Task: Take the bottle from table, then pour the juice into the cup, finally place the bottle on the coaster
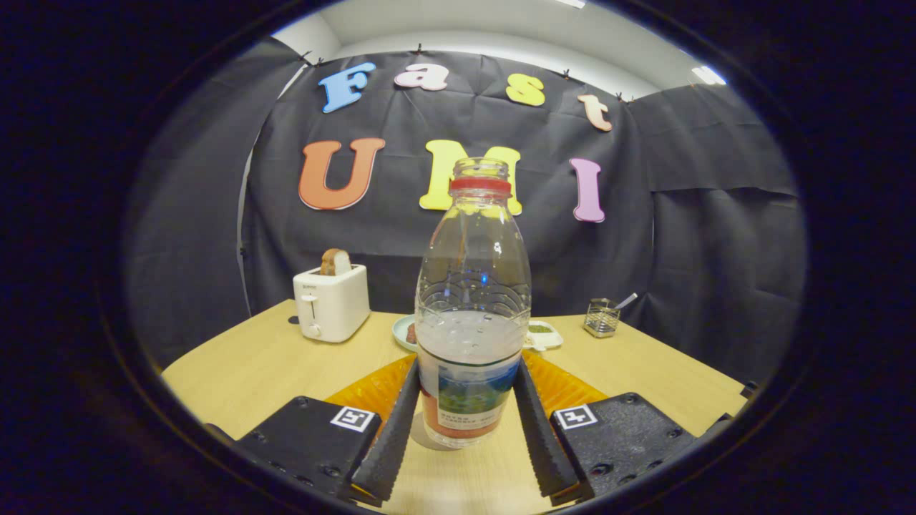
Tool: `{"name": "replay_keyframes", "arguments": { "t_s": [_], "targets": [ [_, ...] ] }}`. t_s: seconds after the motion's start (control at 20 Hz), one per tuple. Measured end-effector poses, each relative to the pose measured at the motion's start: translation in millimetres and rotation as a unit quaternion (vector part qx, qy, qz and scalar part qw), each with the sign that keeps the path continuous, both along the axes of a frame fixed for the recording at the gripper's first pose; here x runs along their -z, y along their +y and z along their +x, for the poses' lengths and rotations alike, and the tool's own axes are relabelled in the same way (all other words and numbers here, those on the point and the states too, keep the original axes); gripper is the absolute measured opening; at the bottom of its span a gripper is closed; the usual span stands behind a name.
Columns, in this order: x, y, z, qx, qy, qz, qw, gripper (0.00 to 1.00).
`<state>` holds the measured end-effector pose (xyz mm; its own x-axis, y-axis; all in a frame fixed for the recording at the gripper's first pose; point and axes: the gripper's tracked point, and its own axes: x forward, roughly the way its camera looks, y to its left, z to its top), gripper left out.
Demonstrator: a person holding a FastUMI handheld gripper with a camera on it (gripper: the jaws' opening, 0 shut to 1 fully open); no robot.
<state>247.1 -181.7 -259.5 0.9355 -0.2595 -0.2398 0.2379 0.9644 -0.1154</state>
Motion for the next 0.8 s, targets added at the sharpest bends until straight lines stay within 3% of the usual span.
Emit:
{"name": "replay_keyframes", "arguments": {
  "t_s": [0.3, 0.8],
  "targets": [
    [48.1, -5.5, 33.1, -0.003, 0.029, -0.012, 1.000, 0.77],
    [87.6, 6.1, 48.8, -0.031, 0.056, 0.005, 0.998, 0.78]
  ]
}}
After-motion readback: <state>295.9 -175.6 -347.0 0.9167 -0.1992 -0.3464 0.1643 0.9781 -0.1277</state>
